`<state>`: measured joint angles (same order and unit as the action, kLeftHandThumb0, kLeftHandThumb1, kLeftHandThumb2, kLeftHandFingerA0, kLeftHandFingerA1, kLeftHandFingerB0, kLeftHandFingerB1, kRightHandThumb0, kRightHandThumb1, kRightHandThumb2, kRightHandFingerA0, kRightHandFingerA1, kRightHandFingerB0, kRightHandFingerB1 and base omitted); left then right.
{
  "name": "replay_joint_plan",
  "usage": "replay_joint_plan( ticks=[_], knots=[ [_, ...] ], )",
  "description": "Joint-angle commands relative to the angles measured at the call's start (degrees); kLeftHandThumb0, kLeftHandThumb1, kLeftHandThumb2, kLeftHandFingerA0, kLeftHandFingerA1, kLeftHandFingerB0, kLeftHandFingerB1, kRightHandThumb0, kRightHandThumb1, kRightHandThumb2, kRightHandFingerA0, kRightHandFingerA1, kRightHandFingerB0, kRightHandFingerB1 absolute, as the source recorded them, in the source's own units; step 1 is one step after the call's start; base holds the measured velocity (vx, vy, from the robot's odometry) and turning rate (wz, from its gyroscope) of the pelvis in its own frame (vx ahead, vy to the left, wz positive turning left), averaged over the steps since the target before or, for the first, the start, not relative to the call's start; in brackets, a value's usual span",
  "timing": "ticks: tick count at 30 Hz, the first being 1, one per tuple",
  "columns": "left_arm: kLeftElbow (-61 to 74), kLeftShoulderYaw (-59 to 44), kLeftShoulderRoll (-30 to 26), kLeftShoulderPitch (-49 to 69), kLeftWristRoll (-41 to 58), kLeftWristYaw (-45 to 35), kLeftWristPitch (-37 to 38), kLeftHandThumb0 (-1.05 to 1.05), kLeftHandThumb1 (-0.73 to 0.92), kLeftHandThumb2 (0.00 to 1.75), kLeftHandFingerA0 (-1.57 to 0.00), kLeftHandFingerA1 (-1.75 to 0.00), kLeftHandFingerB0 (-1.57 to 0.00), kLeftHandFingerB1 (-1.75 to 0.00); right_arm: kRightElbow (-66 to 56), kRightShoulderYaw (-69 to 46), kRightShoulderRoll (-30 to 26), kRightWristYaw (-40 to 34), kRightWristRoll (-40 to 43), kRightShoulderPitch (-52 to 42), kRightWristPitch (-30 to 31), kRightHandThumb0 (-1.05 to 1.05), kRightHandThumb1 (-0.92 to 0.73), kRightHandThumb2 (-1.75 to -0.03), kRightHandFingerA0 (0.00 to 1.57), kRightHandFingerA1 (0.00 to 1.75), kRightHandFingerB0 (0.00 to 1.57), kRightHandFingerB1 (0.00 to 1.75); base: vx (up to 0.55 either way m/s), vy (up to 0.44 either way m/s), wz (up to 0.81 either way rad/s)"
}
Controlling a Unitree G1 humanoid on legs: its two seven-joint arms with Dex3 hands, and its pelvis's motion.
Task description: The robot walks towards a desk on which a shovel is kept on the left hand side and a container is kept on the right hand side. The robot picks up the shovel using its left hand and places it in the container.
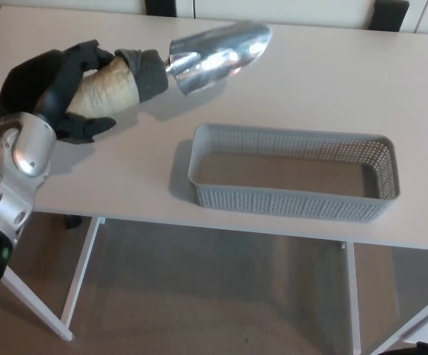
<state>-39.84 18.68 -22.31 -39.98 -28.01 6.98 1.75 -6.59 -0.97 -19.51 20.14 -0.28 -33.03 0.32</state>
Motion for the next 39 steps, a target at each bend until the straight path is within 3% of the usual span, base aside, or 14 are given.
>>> replay_joint_plan(
  ticks=[1,11,20,22,23,25,27,28,29,30,32,37,38,39],
  knots=[
    [3.5,7.7,-7.0,0.6,-10.6,5.4,16.8,-0.23,0.69,0.63,-0.86,-1.65,-0.83,-0.56,1.5,0.4,-2.0,0.3,-2.2,-0.3,-2.0,-0.4,-0.49,-0.9,0.69,0.68,0.49,0.59,0.0,0.0,0.0],
    [2.7,10.6,-5.9,-0.4,-11.2,7.4,15.1,-0.39,0.59,0.74,-1.02,-1.53,-0.78,-0.62,2.0,0.7,-1.8,0.1,-2.6,-0.3,-2.3,-0.41,-0.49,-0.9,0.69,0.68,0.48,0.59,0.0,0.0,0.0],
    [4.3,9.4,-5.4,0.4,-11.9,13.1,15.1,-0.24,0.72,0.63,-0.85,-1.67,-0.77,-0.58,2.0,0.6,-1.5,0.6,-1.7,-1.3,-1.6,-0.42,-0.48,-0.89,0.67,0.68,0.48,0.58,0.0,0.0,0.0],
    [3.8,9.1,-5.1,0.1,-12.0,13.7,15.4,-0.33,0.56,0.71,-1.05,-1.54,-0.72,-0.63,1.8,0.6,-1.5,0.6,-1.8,-1.5,-1.3,-0.42,-0.49,-0.89,0.67,0.67,0.48,0.58,0.0,0.0,0.0],
    [3.1,9.0,-4.8,-0.2,-12.6,15.2,15.2,-0.25,0.69,0.61,-0.85,-1.69,-0.82,-0.68,2.1,0.6,-1.5,0.7,-1.7,-1.5,-1.6,-0.43,-0.49,-0.89,0.67,0.68,0.48,0.58,0.0,0.0,0.0],
    [3.2,8.9,-4.6,-0.4,-13.2,15.5,14.0,-0.24,0.69,0.62,-0.86,-1.69,-0.81,-0.6,2.7,0.5,-1.5,0.7,-1.6,-1.5,-2.4,-0.42,-0.49,-0.9,0.67,0.68,0.48,0.58,0.0,0.0,0.0],
    [2.8,8.4,-4.2,-0.4,-13.1,16.8,14.2,-0.17,0.73,0.61,-0.84,-1.71,-0.83,-0.66,3.0,0.6,-1.8,0.6,-2.1,-1.5,-3.0,-0.42,-0.49,-0.9,0.67,0.67,0.48,0.58,0.0,0.0,0.0],
    [2.7,8.0,-3.9,-0.4,-13.2,18.4,14.0,-0.14,0.77,0.61,-0.8,-1.75,-0.63,-1.21,3.0,0.6,-1.7,0.4,-2.3,-1.6,-2.9,-0.43,-0.49,-0.9,0.67,0.67,0.48,0.58,0.0,0.0,0.0],
    [2.9,7.6,-3.6,-0.2,-13.3,18.9,13.5,-0.13,0.77,0.62,-0.78,-1.75,-0.55,-1.42,2.9,0.6,-1.7,0.4,-2.2,-1.7,-3.0,-0.42,-0.49,-0.9,0.67,0.67,0.48,0.58,0.0,0.0,0.0],
    [2.8,7.2,-3.2,-0.2,-13.4,19.9,12.9,-0.12,0.76,0.61,-0.78,-1.75,-0.57,-1.36,2.6,0.5,-1.6,0.3,-2.2,-1.9,-2.9,-0.42,-0.49,-0.89,0.67,0.67,0.49,0.58,0.0,0.0,0.0],
    [3.3,5.5,-2.0,0.1,-12.1,19.1,11.0,-0.19,0.76,0.64,-0.88,-1.68,-0.73,-0.52,2.4,0.6,-1.4,0.3,-2.0,-1.9,-2.9,-0.43,-0.49,-0.89,0.67,0.67,0.49,0.58,0.0,0.0,0.0],
    [3.2,2.5,0.3,0.0,-12.4,21.7,9.3,-0.21,0.72,0.61,-0.93,-1.6,-0.82,-0.58,2.7,0.9,-1.6,0.2,-2.5,-1.6,-3.1,-0.42,-0.49,-0.9,0.68,0.67,0.48,0.58,0.0,0.0,0.0],
    [2.6,2.3,0.5,-0.2,-12.6,22.5,9.6,-0.2,0.71,0.63,-0.88,-1.67,-0.79,-0.78,2.5,0.8,-1.6,0.3,-2.4,-1.6,-2.8,-0.41,-0.49,-0.9,0.67,0.67,0.48,0.58,0.0,0.0,0.0],
    [1.3,1.8,0.8,-0.7,-12.7,24.0,10.4,-0.25,0.56,0.89,-1.16,-1.39,-0.74,-0.94,2.2,0.8,-1.6,0.5,-2.2,-1.6,-2.5,-0.43,-0.49,-0.9,0.67,0.67,0.48,0.58,0.0,0.0,0.0]
  ],
)
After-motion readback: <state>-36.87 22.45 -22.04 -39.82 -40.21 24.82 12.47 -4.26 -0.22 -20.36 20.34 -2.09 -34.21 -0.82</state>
